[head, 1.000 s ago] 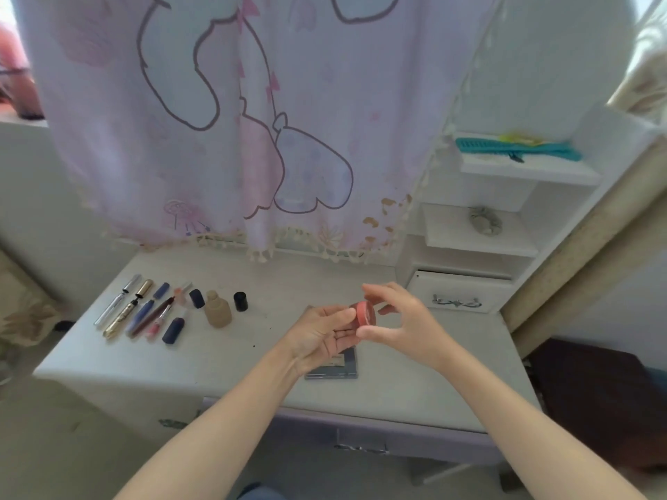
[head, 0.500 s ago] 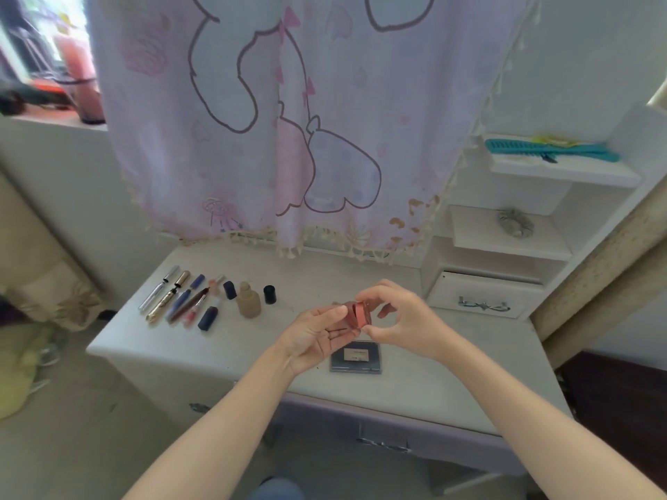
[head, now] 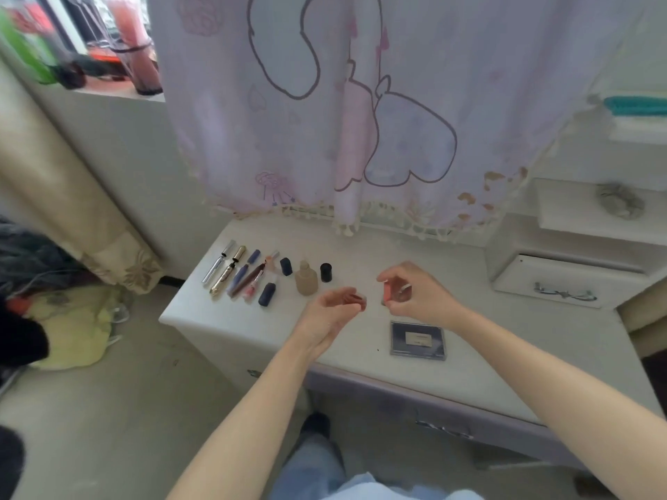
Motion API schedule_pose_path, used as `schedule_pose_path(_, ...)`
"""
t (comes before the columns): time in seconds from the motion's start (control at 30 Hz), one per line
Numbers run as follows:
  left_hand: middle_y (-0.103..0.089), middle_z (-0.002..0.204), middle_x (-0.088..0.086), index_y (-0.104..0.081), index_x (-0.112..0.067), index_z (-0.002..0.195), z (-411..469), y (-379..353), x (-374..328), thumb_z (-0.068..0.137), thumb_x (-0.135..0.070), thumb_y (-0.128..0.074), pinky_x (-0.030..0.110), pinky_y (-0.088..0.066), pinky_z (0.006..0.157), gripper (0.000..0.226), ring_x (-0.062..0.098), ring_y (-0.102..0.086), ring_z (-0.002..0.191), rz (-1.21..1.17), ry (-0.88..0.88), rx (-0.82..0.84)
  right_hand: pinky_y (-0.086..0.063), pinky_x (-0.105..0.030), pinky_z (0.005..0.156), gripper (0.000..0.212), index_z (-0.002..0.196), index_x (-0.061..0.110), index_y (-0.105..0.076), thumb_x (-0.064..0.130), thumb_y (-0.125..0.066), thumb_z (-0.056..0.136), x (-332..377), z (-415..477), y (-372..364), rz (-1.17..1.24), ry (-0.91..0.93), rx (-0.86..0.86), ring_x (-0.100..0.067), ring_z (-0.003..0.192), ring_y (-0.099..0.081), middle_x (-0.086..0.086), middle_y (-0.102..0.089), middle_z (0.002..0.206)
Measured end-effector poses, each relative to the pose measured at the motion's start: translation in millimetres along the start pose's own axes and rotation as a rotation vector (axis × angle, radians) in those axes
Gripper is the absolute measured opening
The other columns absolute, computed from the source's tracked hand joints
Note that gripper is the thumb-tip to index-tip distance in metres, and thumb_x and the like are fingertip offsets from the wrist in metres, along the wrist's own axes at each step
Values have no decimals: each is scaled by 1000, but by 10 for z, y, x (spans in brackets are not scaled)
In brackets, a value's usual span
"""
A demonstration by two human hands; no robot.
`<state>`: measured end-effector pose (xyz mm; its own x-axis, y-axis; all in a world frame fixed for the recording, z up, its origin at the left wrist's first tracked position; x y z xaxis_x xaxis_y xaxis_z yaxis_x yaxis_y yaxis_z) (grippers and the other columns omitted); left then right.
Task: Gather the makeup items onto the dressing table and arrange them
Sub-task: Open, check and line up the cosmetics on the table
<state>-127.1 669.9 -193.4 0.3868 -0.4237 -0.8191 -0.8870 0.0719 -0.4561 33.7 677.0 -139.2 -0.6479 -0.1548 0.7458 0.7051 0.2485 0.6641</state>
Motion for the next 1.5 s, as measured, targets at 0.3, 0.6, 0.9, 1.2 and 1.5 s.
schedule_pose_path(0.3,-58,92,-3,-58,-7,107,602,567,159,77,-6,-69,10,-44,66,31,11,-53,83,767,42,-130,-35,-3,65,34,108,18,-56,8,-64,77,-371,768,-321,-120,-201,14,-2,75,-52,4,-50,93)
schedule_pose_path(0.6,-60,89,6,-60,-9,82,1126,840,392,77,-22,-60,31,-45,70,14,22,-56,85,1251,-56,14,-43,-32,89,42,117,8,-54,12,-67,77,-786,1237,-754,-253,-442,88,-27,105,-53,-13,-54,116)
schedule_pose_path(0.9,-55,117,11,-56,-8,119,1164,976,430,86,-25,-59,25,-39,84,38,24,-51,110,1304,-169,157,-38,-31,89,40,124,10,-52,13,-56,84,-928,1417,-1101,-398,-474,116,-29,113,-46,-13,-51,125)
schedule_pose_path(1.2,-42,133,4,-38,-15,135,1150,1026,396,87,-26,-56,20,-32,99,52,18,-41,121,1380,-91,250,-31,-32,101,64,136,18,-40,35,-66,80,-998,1375,-1004,-461,-445,104,-26,127,-33,-8,-38,138)
schedule_pose_path(1.5,-53,121,2,-55,-13,121,933,716,322,89,-26,-54,15,-35,78,35,15,-52,106,1378,-255,50,-37,-31,98,67,138,17,-33,21,-65,79,-1414,830,-544,-396,-542,171,-27,122,-36,-12,-41,135)
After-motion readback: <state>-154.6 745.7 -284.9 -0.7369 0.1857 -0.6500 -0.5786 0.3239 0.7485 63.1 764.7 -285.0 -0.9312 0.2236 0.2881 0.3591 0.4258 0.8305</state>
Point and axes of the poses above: each hand's wrist, its own z-axis towards the middle knuckle, its own y-axis out of the back of the hand, x = y × z, the point moved 3 cm from there along z, towards the middle knuckle
